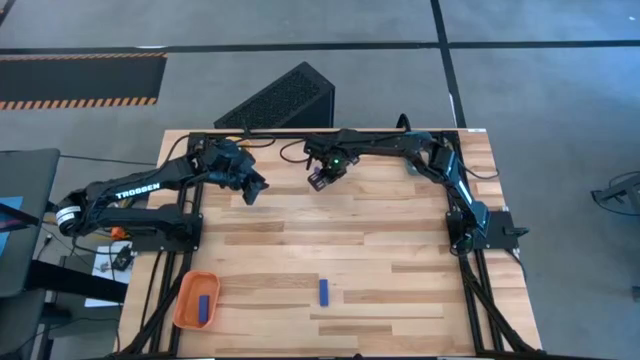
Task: Sort & place blocks by color
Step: Put the top blue block into the orange bin
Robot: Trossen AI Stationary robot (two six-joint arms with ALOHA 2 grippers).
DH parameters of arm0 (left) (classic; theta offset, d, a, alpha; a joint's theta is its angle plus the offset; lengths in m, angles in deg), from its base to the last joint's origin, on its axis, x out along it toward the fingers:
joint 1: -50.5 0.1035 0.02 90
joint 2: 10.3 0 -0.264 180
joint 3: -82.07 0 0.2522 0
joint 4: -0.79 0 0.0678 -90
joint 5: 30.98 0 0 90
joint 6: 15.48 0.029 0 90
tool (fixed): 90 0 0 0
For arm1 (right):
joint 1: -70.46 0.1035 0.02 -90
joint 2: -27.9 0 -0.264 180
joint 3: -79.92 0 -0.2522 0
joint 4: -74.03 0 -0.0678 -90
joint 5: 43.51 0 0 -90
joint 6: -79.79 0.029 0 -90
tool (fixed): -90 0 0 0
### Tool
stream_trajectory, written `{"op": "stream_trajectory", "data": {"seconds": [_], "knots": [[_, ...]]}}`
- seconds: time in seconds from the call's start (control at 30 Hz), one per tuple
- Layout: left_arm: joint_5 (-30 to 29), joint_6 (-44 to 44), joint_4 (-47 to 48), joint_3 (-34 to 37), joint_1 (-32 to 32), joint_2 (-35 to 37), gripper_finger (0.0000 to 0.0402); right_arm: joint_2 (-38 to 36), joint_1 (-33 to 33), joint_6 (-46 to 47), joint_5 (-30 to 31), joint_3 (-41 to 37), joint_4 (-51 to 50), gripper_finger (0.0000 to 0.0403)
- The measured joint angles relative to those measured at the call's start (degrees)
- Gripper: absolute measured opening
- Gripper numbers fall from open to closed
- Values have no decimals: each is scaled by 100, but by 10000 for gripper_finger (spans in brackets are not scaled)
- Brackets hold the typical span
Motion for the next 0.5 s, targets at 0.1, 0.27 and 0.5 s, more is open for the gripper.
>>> {"op": "stream_trajectory", "data": {"seconds": [0.1,0.27,0.5], "knots": [[-21,-2,61,0,0,68,119,-48,93,-5,36,-8,-33,11],[-121,-68,246,-1,-2,394,119,-224,522,0,521,-57,-278,4],[-326,-386,536,102,-29,830,119,-1192,1059,575,560,-1608,1468,3]]}}
